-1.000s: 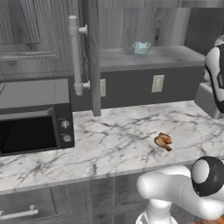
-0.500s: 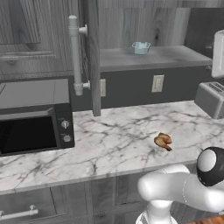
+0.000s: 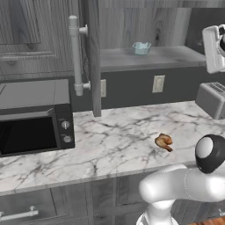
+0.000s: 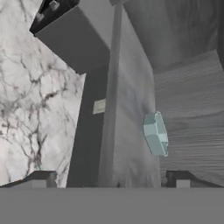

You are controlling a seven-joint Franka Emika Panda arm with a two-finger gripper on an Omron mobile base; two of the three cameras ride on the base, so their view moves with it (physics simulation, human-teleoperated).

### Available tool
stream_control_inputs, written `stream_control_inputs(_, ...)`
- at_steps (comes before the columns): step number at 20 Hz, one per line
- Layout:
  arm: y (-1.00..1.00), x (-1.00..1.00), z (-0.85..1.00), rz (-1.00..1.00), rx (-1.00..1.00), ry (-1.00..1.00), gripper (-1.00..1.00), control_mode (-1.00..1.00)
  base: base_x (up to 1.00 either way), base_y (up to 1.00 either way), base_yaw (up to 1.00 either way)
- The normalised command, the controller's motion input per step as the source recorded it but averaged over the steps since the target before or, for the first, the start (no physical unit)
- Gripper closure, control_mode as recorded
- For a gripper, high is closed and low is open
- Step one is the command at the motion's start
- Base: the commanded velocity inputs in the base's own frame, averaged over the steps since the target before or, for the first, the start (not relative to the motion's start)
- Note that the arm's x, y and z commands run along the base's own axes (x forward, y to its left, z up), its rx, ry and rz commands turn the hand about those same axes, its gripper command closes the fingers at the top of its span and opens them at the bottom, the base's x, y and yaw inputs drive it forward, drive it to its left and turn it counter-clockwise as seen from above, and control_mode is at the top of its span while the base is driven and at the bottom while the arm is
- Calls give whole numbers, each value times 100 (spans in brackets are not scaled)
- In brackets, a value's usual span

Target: Retrieve the tupperware from the cabinet, then place the raw meat into the tupperware to avoid contamination.

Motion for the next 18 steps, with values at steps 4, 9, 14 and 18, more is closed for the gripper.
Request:
stream_control_inputs(4, 28, 5, 25, 0, -18, 0, -100, -100, 0, 0, 0)
stream_control_inputs(9, 28, 5, 2, 0, -9, 0, -100, -100, 0, 0, 0)
stream_control_inputs(14, 13, 15, -7, -2, -1, -4, -100, -100, 0, 0, 0)
stream_control_inputs(18, 24, 20, -1, -5, -3, -9, -100, -100, 0, 0, 0)
